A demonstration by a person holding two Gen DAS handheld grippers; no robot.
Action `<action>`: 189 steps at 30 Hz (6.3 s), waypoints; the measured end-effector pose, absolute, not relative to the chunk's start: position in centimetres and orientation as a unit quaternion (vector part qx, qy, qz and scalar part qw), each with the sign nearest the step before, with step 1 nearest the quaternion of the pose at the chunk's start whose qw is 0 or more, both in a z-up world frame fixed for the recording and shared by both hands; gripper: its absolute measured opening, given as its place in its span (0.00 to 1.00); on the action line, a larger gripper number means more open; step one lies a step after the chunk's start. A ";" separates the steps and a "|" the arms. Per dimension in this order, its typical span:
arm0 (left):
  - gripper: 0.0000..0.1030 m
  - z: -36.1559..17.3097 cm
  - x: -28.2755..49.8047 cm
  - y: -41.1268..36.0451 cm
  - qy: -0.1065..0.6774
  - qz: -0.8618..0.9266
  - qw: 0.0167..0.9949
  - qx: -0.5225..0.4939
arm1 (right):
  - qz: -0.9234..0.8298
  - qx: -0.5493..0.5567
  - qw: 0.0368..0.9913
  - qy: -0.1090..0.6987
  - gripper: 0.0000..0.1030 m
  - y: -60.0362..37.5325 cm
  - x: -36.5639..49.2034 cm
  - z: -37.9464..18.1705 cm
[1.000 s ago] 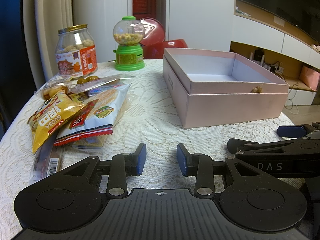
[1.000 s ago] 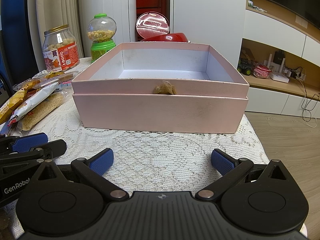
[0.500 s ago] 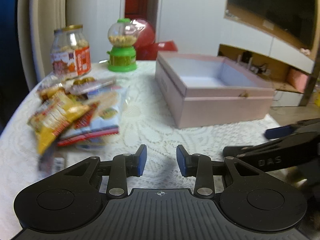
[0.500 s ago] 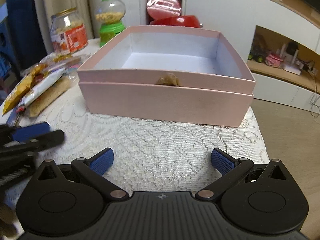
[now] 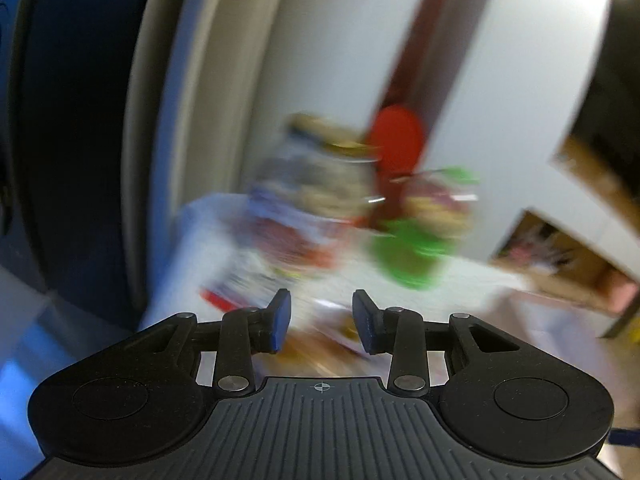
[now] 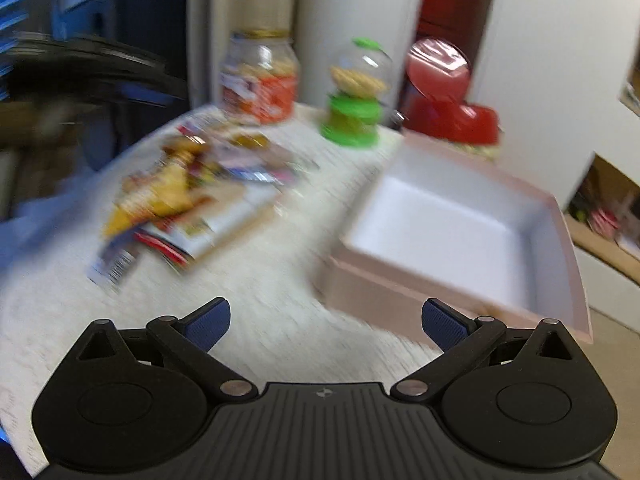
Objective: Organize snacks
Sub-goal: 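Grasp the white-and-yellow snack packet with the left gripper while the right gripper grasps the yellow chip bag, then carry both packets into the pink box and open both grippers, then grasp the long wrapped bar with the left gripper while the right gripper grasps the round rice cracker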
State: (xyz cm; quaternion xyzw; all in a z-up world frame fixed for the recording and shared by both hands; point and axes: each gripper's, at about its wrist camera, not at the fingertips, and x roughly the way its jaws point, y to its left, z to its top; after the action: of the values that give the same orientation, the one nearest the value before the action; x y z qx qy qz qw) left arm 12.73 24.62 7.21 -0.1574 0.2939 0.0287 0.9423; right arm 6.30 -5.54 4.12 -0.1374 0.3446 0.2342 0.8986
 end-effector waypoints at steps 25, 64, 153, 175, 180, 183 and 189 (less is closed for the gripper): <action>0.68 5.4 17.4 30.6 0.245 -0.040 0.962 -0.115 | 0.253 -0.107 0.891 0.360 0.99 -3.2 14.2 5.9; 0.53 5.1 -2.9 25.8 0.255 0.084 0.931 -0.246 | 0.354 -0.149 0.866 0.320 0.95 9.5 10.7 3.0; 0.53 3.5 -2.1 13.4 0.313 -0.078 0.941 -0.101 | 0.229 -0.012 0.888 0.399 0.70 -13.2 4.0 1.6; 0.36 3.6 -0.4 12.3 0.340 -0.050 0.929 -0.140 | 0.219 0.047 0.891 0.394 0.79 -11.8 12.3 1.9; 0.36 3.6 -0.3 13.9 0.342 -0.028 0.925 -0.161 | 0.260 -0.025 0.887 0.380 0.79 -8.3 8.7 2.7; 0.36 3.7 0.2 13.2 0.344 -0.039 0.925 -0.156 | 0.254 -0.104 0.887 0.371 0.79 -6.9 6.3 2.1; 0.36 3.2 2.8 10.5 0.352 -0.052 0.922 -0.152 | 0.214 -0.159 0.896 0.356 0.79 -9.9 4.2 0.8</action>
State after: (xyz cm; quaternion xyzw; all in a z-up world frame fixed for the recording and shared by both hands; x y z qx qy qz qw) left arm 2.84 10.48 3.19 -0.1524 0.3519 -0.0525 0.9221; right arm 4.21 -9.88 0.82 -0.1592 0.3565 0.2135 0.8955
